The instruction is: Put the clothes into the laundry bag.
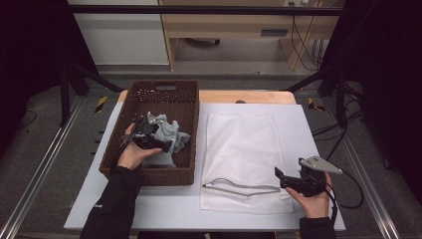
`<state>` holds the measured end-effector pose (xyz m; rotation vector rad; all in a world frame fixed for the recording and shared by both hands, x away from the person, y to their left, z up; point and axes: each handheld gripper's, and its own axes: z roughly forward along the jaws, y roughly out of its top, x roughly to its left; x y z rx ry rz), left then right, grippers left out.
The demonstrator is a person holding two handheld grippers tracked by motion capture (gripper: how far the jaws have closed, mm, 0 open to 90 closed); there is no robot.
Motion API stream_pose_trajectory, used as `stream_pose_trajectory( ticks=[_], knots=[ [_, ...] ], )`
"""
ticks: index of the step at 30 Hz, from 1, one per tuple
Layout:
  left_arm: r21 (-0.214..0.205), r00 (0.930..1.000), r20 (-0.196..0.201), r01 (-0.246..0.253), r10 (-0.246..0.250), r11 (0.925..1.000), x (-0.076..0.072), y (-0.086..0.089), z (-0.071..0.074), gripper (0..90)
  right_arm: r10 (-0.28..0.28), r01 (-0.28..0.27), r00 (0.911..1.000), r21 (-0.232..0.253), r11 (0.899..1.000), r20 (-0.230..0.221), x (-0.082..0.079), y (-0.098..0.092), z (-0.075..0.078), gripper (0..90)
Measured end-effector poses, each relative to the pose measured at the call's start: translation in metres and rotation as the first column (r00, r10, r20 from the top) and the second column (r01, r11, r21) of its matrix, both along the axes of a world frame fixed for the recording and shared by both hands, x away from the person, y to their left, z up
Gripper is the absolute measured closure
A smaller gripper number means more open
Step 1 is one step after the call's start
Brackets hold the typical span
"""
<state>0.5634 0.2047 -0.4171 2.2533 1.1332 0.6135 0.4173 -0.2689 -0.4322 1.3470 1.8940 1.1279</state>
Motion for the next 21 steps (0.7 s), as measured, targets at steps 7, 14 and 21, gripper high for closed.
stream_pose_trajectory(
  ticks=[7,14,21],
  knots=[
    [0.02,0.9987,-0.05,-0.011,0.012,0.9997,0.003,-0.001,-0.008,4.0,-0.001,0.001,1.0,0.0,1.0,-0.008,0.001,-0.001,-0.002,8.6],
    [0.057,0.9902,-0.132,-0.038,0.045,0.9977,0.005,-0.003,-0.014,19.4,0.002,-0.002,1.0,-0.005,1.0,-0.009,0.002,-0.001,-0.002,8.7],
    [0.045,0.9748,-0.199,-0.093,0.1,0.9947,0.004,0.0,-0.009,48.2,0.003,-0.003,1.0,0.003,1.0,-0.008,0.001,-0.001,-0.001,9.5]
  ],
)
